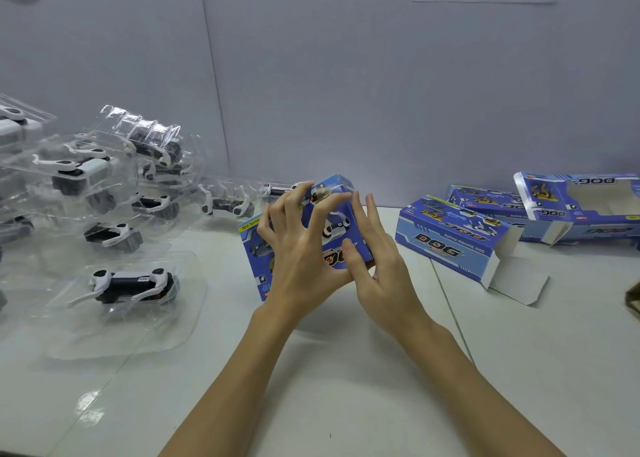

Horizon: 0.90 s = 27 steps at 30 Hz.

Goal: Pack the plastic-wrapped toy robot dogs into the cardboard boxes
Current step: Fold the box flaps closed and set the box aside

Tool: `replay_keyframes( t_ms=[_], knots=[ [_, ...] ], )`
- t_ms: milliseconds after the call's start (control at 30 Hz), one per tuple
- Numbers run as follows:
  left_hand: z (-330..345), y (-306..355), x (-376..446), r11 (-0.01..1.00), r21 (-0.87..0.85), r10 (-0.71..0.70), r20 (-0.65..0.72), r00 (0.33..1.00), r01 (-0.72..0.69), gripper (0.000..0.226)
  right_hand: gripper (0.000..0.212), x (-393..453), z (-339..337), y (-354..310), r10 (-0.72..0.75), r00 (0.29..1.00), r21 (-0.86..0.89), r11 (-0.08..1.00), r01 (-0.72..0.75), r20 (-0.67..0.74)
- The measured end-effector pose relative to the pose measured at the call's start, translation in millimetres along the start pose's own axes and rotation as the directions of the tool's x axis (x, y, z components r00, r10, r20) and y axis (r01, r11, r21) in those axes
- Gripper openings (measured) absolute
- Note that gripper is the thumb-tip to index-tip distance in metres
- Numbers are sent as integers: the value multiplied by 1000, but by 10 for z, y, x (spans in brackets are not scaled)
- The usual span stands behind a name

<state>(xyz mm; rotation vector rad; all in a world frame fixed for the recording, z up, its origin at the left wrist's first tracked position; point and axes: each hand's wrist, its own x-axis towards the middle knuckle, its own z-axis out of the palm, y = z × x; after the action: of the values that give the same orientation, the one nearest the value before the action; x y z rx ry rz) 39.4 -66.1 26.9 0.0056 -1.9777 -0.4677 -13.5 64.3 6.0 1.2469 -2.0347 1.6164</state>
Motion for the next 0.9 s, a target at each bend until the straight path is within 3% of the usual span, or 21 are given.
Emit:
replay_keyframes(
  t_ms=[467,567,667,733,767,833,900],
  knots=[
    [65,-80,30,998,-51,40,56,998,-37,92,62,-1,-76,44,128,992,87,988,-128,1],
    [105,-110,42,996,-74,56,151,987,-45,91,67,23,-102,85,151,989,84,985,-150,-2],
    [135,-142,-20,993,117,-5,254,967,-25,100,62,75,-124,138,263,955,100,963,-251,-140],
    [115,-195,-57,928,351,-239,297,925,128,115,53,107,-222,188,416,884,48,908,-416,-211],
    [87,-242,-72,888,382,-384,304,872,258,120,48,113,-280,220,502,839,52,863,-503,-211],
    [25,-352,-56,802,218,-596,352,722,556,120,45,105,-364,237,610,776,139,792,-594,-162],
    [-1,-401,-30,681,-39,-657,406,635,731,102,47,115,-402,241,627,766,172,777,-605,-140]
  ],
)
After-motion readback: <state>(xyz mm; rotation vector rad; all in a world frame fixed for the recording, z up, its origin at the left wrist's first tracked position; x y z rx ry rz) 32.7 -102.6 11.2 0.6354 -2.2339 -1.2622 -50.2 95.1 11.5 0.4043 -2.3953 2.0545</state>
